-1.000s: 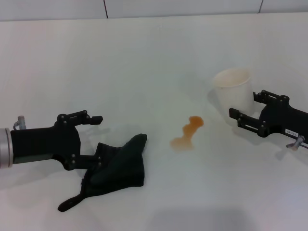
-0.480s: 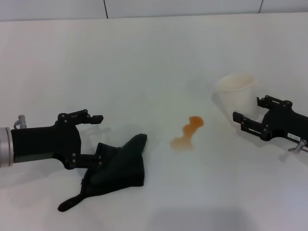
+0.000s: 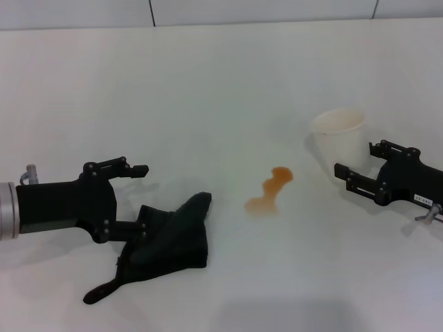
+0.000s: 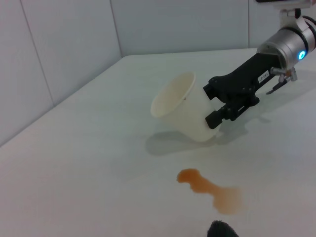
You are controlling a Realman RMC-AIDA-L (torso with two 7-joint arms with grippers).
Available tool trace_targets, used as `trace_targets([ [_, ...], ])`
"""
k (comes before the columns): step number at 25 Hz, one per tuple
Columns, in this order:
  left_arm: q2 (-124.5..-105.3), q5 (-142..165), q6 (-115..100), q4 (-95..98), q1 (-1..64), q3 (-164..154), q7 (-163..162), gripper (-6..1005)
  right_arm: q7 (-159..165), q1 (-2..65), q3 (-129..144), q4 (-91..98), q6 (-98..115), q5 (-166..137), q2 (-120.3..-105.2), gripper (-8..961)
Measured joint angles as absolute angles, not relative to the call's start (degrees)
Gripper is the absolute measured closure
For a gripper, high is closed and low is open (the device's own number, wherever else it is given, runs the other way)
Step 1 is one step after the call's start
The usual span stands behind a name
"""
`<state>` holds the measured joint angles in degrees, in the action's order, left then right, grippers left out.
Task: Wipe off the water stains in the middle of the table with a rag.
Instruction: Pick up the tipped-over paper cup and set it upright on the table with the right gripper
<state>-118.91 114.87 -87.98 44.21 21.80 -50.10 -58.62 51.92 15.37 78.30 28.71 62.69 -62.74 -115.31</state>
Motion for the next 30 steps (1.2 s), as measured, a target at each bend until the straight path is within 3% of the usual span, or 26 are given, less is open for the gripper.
trace_targets([
  [30,-118.76,114.92,-87.40,44.50,22.55,-50.09,-58.62,188,51.63,14.86,77.40,26.17,63.72,-59.65,-115.22,255],
])
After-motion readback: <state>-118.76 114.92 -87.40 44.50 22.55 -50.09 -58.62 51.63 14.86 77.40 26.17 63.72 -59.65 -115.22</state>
